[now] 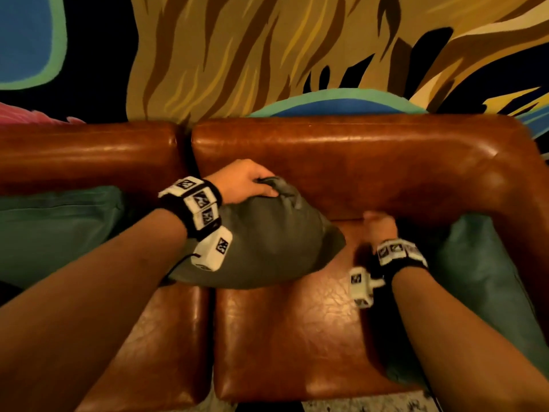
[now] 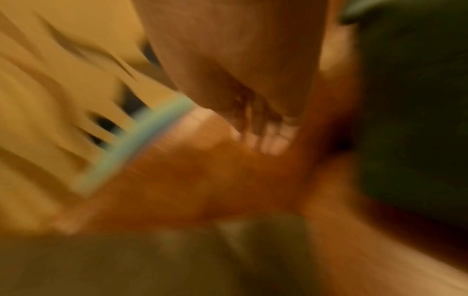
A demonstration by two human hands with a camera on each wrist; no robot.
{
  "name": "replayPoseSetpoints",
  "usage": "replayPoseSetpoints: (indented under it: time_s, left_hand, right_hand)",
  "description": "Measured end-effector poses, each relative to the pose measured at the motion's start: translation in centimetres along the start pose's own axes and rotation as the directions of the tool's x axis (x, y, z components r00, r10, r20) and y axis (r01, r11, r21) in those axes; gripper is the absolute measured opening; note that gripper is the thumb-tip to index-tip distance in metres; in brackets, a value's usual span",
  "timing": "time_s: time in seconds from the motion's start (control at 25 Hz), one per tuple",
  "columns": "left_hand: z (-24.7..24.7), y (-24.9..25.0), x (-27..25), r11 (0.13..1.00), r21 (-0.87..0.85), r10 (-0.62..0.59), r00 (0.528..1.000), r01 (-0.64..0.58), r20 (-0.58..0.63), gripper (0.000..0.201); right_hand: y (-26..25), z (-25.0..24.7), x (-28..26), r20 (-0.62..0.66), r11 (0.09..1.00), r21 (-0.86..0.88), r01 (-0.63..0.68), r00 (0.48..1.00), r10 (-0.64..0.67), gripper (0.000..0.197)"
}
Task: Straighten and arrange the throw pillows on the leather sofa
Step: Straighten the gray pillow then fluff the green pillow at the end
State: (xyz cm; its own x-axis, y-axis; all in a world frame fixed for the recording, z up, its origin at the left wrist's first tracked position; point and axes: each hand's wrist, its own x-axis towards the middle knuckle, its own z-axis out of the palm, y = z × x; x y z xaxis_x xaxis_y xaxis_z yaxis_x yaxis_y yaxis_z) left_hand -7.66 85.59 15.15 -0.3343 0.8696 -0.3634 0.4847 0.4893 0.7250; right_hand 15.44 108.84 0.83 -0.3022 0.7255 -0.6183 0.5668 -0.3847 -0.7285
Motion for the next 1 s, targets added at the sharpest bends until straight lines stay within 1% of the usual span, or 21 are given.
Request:
replayPoseSetpoints:
  time_s: [0.04, 0.08, 0.12, 0.16, 0.2, 0.24, 0.28, 0.32, 0.36, 0.4, 0.48, 0.52, 0.56, 0.6, 0.68, 0.76, 0.84, 0.88, 0.92, 0.96, 1.0]
  left_hand:
    - [-0.5, -0.3, -0.5, 0.996, -0.087, -0.023, 0.998, 0.027, 0.051, 0.025]
    - [-0.9, -0.5, -0.8, 0.988, -0.142, -0.039, 0.996, 0.051, 0.083, 0.024]
    - [-1.1, -0.8, -0.9, 0.982, -0.175, -0.056, 0.994, 0.073, 0.097, 0.023]
    - [-1.2, -1.1, -1.0, 0.977, -0.193, -0.073, 0.993, 0.09, 0.098, 0.023]
    - [-1.2, -1.1, -1.0, 0.974, -0.202, -0.082, 0.992, 0.101, 0.099, 0.023]
    - [-1.1, -1.3, -1.2, 0.973, -0.206, -0.084, 0.991, 0.103, 0.1, 0.023]
    - [-1.0, -1.5, -1.2, 0.971, -0.216, -0.084, 0.993, 0.101, 0.087, 0.024]
    - [-1.0, -1.8, -1.2, 0.967, -0.238, -0.084, 0.995, 0.095, 0.053, 0.023]
    - [-1.0, -2.0, -1.3, 0.959, -0.275, -0.077, 0.997, 0.071, -0.009, 0.02]
    - [-1.2, -2.0, -1.2, 0.953, -0.3, -0.059, 0.993, 0.026, -0.103, 0.018]
    - [-1.1, -2.1, -0.4, 0.961, -0.272, -0.016, 0.966, -0.057, -0.26, 0.018]
    - [-0.5, -1.9, 0.0, 0.972, -0.225, -0.009, 0.956, -0.061, -0.294, 0.02]
    - [0.3, -1.7, 0.1, 0.978, -0.202, -0.022, 0.946, -0.047, -0.323, 0.023]
    - [0.8, -1.6, 0.3, 0.981, -0.194, -0.038, 0.939, -0.031, -0.343, 0.025]
    - [0.8, -1.3, 0.0, 0.99, -0.141, -0.034, 0.958, -0.007, -0.285, 0.029]
    - [0.2, -1.1, -0.7, 0.994, -0.104, 0.004, 0.977, -0.027, -0.213, 0.029]
    - [-0.2, -1.2, -1.0, 0.982, -0.178, 0.003, 0.957, -0.057, -0.29, 0.024]
    - [-0.2, -1.3, -1.0, 0.972, -0.222, -0.006, 0.941, -0.074, -0.339, 0.023]
    - [0.2, -1.4, -0.9, 0.965, -0.247, -0.007, 0.934, -0.087, -0.357, 0.022]
    - [0.6, -1.5, -0.7, 0.964, -0.25, -0.008, 0.935, -0.086, -0.354, 0.022]
    - [0.9, -1.5, -0.5, 0.967, -0.243, -0.007, 0.942, -0.079, -0.335, 0.02]
  right_hand:
    - [3.6, 0.2, 1.2, 0.059, 0.979, -0.016, -0.205, 0.977, 0.206, 0.044]
    - [7.2, 0.4, 2.2, 0.062, 0.955, -0.093, -0.28, 0.956, 0.286, 0.047]
    - [10.4, 1.4, 2.7, 0.088, 0.955, -0.247, -0.165, 0.978, 0.191, 0.052]
    - [11.6, 2.5, 1.6, 0.057, 0.964, -0.253, -0.081, 0.993, 0.099, 0.058]
    - [11.5, 4.2, 0.9, 0.084, 0.955, 0.104, -0.279, 0.959, 0.271, 0.055]
    - [11.2, 5.2, 0.0, 0.242, 0.836, 0.356, -0.417, 0.905, 0.349, 0.046]
    - [11.4, 5.7, -0.4, 0.288, 0.852, 0.313, -0.419, 0.897, 0.335, 0.04]
    - [12.3, 6.0, -0.6, 0.261, 0.911, 0.242, -0.333, 0.927, 0.269, 0.041]
    - [12.9, 6.1, -0.8, 0.183, 0.931, 0.24, -0.273, 0.955, 0.233, 0.045]
    - [12.9, 5.9, -1.3, 0.122, 0.929, 0.267, -0.258, 0.965, 0.233, 0.048]
    - [13.0, 6.2, -1.1, 0.147, 0.88, 0.357, -0.314, 0.949, 0.279, 0.038]
    - [12.8, 6.5, -1.6, 0.175, 0.866, 0.352, -0.355, 0.934, 0.311, 0.034]
    - [12.1, 6.7, -2.1, 0.177, 0.878, 0.305, -0.369, 0.928, 0.329, 0.034]
    - [11.1, 6.8, -2.1, 0.196, 0.898, 0.249, -0.364, 0.926, 0.322, 0.036]
    - [9.3, 6.3, -1.2, 0.211, 0.859, 0.339, -0.383, 0.921, 0.327, 0.034]
    - [9.1, 5.6, -0.1, 0.187, 0.829, 0.428, -0.361, 0.932, 0.31, 0.048]
    - [10.1, 5.4, 0.7, 0.095, 0.871, 0.35, -0.344, 0.938, 0.333, 0.06]
    - [10.7, 5.2, 0.6, 0.067, 0.855, 0.342, -0.389, 0.918, 0.391, 0.067]
    - [11.0, 5.3, 0.1, 0.078, 0.824, 0.322, -0.467, 0.88, 0.468, 0.074]
    - [10.9, 5.2, -0.5, 0.111, 0.81, 0.27, -0.52, 0.853, 0.51, 0.075]
    - [10.7, 5.0, -0.6, 0.126, 0.826, 0.206, -0.524, 0.852, 0.509, 0.067]
